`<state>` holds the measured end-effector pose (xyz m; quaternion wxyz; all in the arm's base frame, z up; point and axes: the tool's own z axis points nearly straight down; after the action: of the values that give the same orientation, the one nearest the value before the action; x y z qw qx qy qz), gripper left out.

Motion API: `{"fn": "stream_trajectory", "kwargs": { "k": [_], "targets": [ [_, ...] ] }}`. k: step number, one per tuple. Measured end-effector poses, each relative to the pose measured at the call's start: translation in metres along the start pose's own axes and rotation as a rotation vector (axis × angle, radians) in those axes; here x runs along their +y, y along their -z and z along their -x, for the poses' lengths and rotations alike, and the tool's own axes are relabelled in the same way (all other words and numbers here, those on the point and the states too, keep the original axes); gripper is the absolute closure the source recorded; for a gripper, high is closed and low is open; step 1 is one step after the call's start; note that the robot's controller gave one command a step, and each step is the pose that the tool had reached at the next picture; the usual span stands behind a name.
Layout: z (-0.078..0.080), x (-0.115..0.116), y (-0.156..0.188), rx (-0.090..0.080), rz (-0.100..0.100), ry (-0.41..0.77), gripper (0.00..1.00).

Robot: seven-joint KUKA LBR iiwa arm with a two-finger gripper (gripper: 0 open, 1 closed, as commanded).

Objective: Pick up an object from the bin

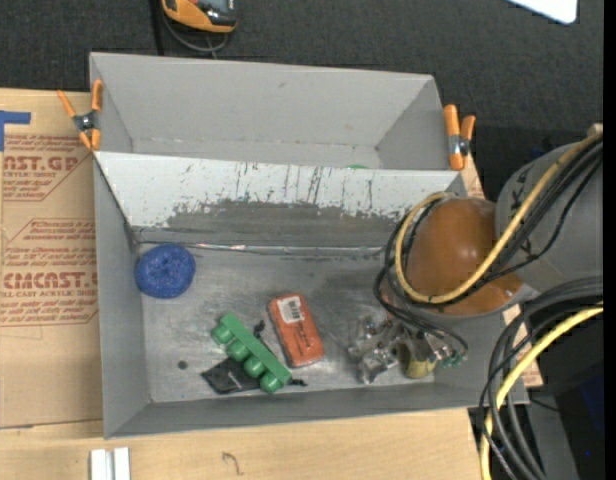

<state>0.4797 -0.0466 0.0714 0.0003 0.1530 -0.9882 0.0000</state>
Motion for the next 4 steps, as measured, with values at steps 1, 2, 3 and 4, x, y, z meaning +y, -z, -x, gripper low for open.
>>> {"fn": "stream_trajectory", "kwargs": {
  "k": [1, 2, 3, 4],
  "targets": [
    [0.008, 0.027, 0.023, 0.006, 0.001, 0.198, 1.0],
    [0.05, -0.001, 0.061, -0.004, 0.005, 0.507, 1.0],
    [0.025, -0.022, 0.109, 0.001, 0.004, 0.487, 1.0],
    [0.051, -0.003, 0.093, -0.011, -0.007, 0.456, 1.0]
  ]
}}
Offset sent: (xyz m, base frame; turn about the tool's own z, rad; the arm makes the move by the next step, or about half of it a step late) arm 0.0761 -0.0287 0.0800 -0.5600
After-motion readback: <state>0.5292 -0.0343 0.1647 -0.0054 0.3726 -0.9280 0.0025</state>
